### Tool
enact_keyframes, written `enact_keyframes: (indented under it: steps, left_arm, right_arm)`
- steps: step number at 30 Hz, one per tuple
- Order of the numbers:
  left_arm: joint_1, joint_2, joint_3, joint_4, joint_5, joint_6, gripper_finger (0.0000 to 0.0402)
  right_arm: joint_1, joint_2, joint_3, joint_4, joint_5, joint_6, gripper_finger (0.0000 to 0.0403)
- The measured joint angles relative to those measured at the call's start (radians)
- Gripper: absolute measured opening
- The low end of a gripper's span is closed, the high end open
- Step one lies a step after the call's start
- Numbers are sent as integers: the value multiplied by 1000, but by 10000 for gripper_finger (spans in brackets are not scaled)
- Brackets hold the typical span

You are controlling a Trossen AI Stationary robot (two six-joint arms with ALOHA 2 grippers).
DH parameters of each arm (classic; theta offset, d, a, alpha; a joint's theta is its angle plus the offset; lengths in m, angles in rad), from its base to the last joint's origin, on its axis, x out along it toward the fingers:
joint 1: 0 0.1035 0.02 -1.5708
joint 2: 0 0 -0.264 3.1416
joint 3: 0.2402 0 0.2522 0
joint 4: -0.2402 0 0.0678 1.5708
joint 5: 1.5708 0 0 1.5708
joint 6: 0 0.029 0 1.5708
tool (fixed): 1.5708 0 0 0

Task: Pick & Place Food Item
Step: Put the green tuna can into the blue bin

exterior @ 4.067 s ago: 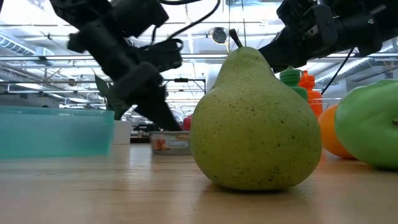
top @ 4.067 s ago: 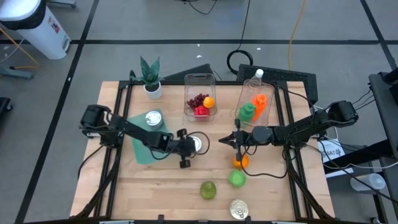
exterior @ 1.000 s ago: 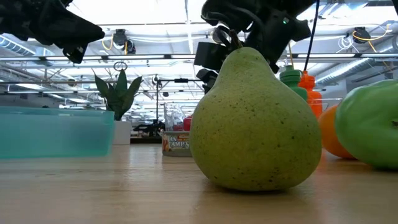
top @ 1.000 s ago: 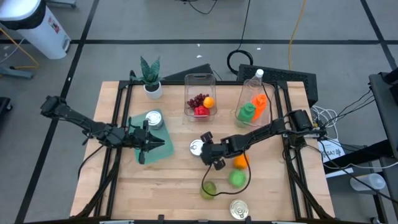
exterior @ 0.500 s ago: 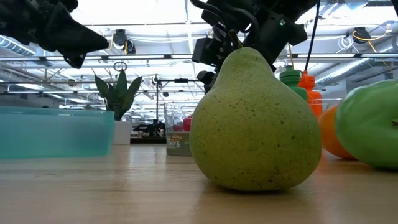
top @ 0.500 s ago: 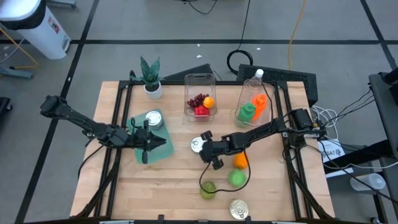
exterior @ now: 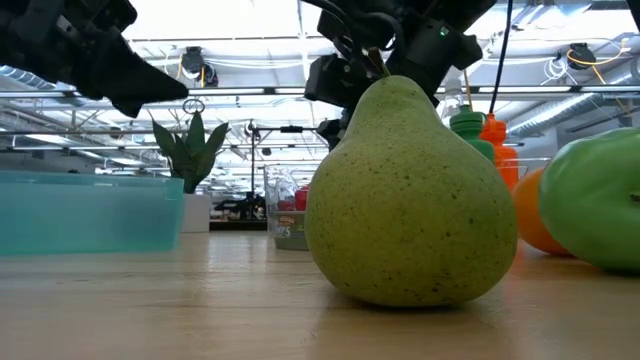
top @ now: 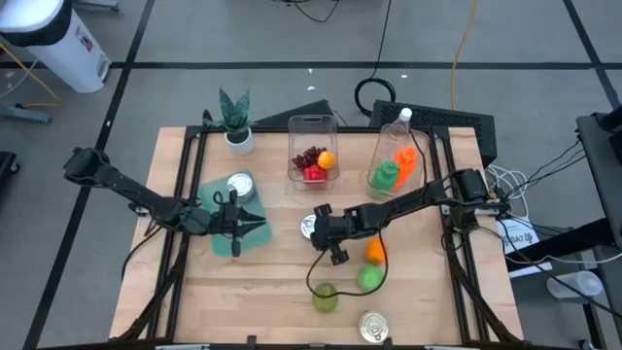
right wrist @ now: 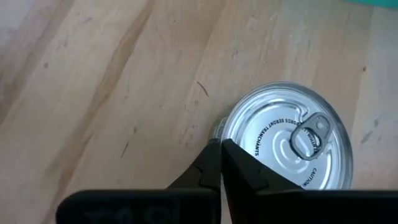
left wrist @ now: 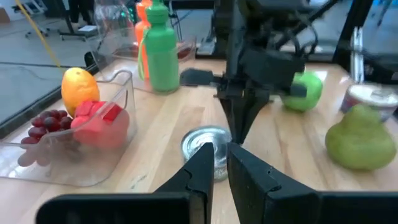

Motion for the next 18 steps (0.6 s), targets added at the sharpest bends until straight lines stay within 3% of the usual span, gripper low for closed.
enact_keyframes:
  steps: [5,18]
  left_arm:
    - [0,70,23,0,18,23,61]
    - [0,348,147,21,44,166,171]
  right_arm:
    - [-13,0,3,-5,-29,26,0]
    - [-21,-36,70,-71,-36,99,0]
